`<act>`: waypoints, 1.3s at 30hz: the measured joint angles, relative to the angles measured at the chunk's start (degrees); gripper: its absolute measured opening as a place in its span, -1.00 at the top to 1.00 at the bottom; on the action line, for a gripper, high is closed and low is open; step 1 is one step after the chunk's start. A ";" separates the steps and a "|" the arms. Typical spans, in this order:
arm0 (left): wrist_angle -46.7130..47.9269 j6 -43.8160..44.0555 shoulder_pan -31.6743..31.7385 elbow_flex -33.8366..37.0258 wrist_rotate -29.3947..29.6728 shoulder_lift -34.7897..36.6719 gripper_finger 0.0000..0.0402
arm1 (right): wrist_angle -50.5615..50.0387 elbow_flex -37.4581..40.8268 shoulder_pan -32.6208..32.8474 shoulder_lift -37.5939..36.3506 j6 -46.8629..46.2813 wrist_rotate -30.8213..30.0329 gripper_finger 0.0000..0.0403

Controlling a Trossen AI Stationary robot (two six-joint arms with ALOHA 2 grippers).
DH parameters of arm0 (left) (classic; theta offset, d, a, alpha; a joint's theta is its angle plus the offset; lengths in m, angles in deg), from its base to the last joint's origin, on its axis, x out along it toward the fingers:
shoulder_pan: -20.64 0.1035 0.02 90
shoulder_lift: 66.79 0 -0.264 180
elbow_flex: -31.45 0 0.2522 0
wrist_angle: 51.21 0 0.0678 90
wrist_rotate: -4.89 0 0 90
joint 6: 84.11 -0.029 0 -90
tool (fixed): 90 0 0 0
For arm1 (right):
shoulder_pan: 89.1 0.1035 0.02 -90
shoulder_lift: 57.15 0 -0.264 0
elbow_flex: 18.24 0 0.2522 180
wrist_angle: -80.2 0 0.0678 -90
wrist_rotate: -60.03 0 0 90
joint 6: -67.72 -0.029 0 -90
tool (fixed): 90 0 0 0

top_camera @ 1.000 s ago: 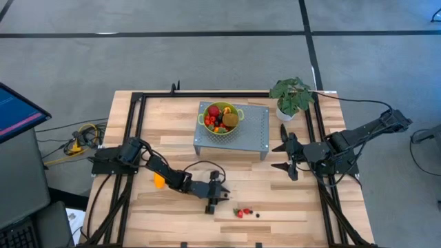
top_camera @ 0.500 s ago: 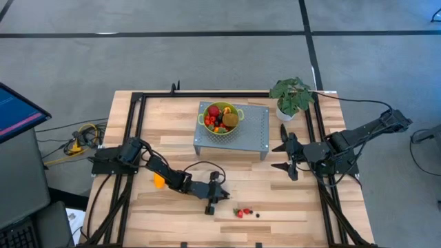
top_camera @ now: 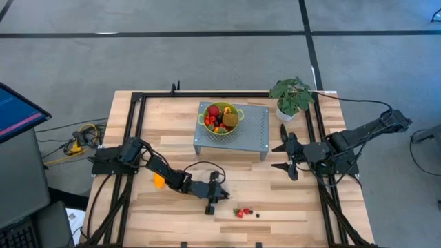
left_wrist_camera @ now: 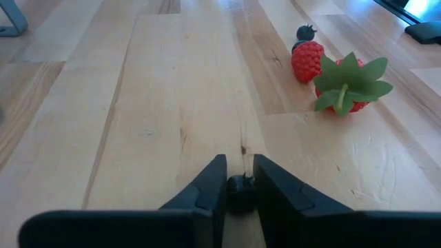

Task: Pick & Place Fruit
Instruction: Put the blueberry into the green strainer bowl on the shelf

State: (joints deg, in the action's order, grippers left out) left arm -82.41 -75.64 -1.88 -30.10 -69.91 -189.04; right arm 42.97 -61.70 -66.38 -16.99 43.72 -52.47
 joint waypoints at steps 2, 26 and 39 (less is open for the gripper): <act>-0.03 0.00 0.00 0.00 -0.06 0.00 0.71 | 0.00 0.00 0.02 0.02 0.02 0.00 -0.50; -10.97 -11.22 5.35 -0.66 -0.44 19.80 0.71 | -0.02 0.02 0.02 0.00 0.02 0.00 -0.50; 0.26 -27.69 16.31 1.12 10.18 42.62 0.71 | -0.01 0.01 0.02 0.00 0.02 0.00 -0.50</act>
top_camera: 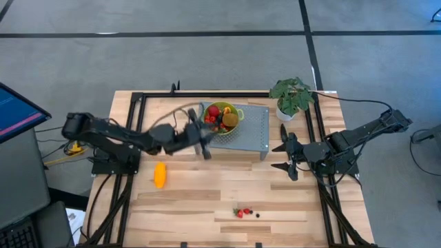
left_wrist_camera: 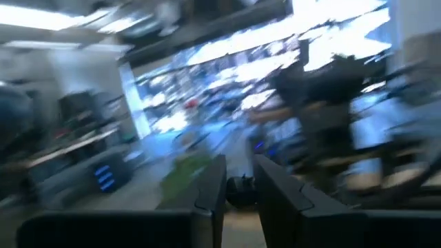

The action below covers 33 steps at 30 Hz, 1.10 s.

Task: Pick & Place Fruit
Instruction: Put the blueberry into the green strainer bowl on the shelf

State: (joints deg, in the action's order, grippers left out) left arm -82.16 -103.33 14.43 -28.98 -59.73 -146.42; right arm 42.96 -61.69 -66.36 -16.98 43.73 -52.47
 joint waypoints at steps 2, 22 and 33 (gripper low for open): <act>3.04 0.02 2.60 0.61 1.65 1.65 0.70 | 0.01 0.00 -0.02 -0.01 -0.02 0.00 -0.50; 4.22 12.23 12.01 10.90 -0.84 2.56 0.69 | 0.01 0.01 0.00 0.01 -0.02 0.00 -0.50; 4.21 12.24 11.99 10.90 -1.79 2.56 0.69 | 0.01 -0.01 0.00 -0.01 0.00 0.00 -0.50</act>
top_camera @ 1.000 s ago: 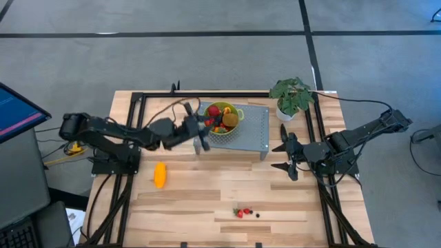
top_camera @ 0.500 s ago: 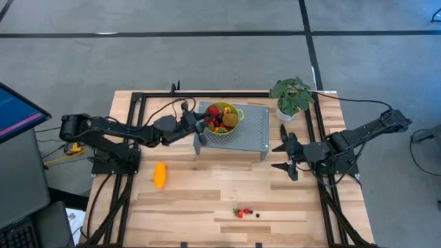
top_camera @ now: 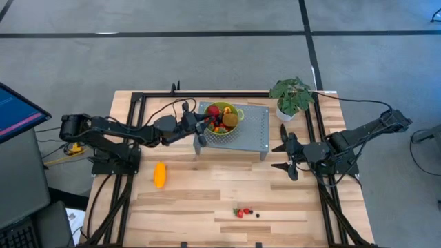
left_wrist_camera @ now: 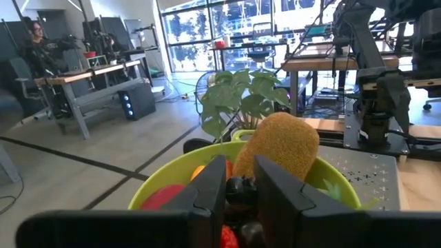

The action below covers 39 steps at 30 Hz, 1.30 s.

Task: Pick & Place Fruit
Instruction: Put the blueberry into the green strainer bowl on the shelf, then put the strawberry into the green strainer bowl on the shelf

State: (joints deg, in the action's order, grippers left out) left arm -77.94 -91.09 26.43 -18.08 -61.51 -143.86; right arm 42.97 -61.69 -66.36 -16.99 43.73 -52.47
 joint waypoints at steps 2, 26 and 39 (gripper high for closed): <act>0.00 0.00 0.00 0.00 0.02 0.00 0.69 | 0.00 0.02 0.00 0.00 0.00 0.00 -0.50; -2.27 0.00 -2.32 -0.07 0.15 0.02 -0.02 | -0.01 0.01 -0.02 0.01 -0.02 0.00 -0.50; -11.52 0.00 -9.43 -0.22 -10.20 0.09 0.03 | 0.00 0.01 -0.01 0.01 -0.01 0.00 -0.50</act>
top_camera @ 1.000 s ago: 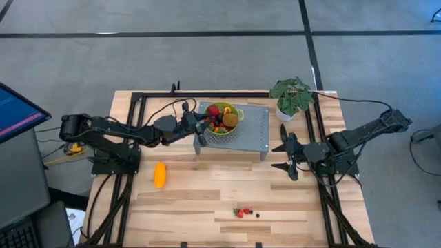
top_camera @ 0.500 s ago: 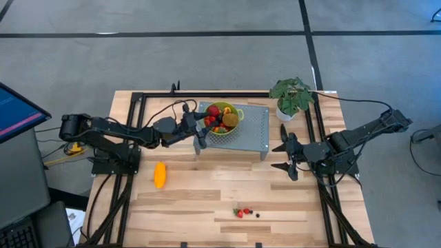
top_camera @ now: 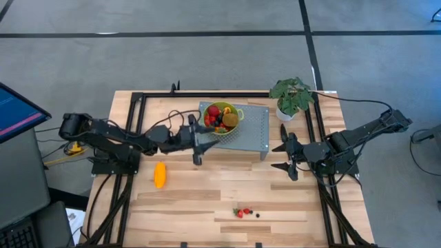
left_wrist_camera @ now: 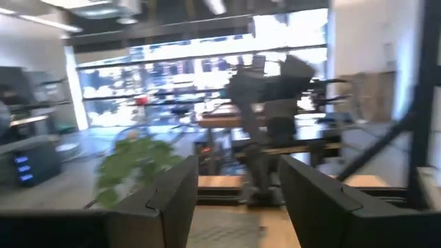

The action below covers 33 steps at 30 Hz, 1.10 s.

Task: Pick & Place Fruit
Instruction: Put the strawberry into the green strainer bowl on the shelf

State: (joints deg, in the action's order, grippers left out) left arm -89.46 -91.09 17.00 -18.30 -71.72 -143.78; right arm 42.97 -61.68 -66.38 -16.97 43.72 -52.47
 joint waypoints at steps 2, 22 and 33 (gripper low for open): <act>0.00 0.00 -1.45 0.00 -0.51 0.00 0.04 | 0.00 0.00 0.01 0.00 0.00 0.00 -0.50; 21.91 0.12 -18.99 0.11 1.61 4.62 0.15 | 0.00 0.00 0.00 -0.01 0.00 0.00 -0.50; 38.59 3.25 -24.61 0.15 1.61 15.86 0.21 | 6.20 0.00 -0.09 0.30 3.97 -0.14 -0.50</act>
State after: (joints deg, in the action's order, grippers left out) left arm -50.87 -87.84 -7.61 -18.14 -70.11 -127.92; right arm 49.18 -61.68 -66.47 -16.67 47.69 -52.61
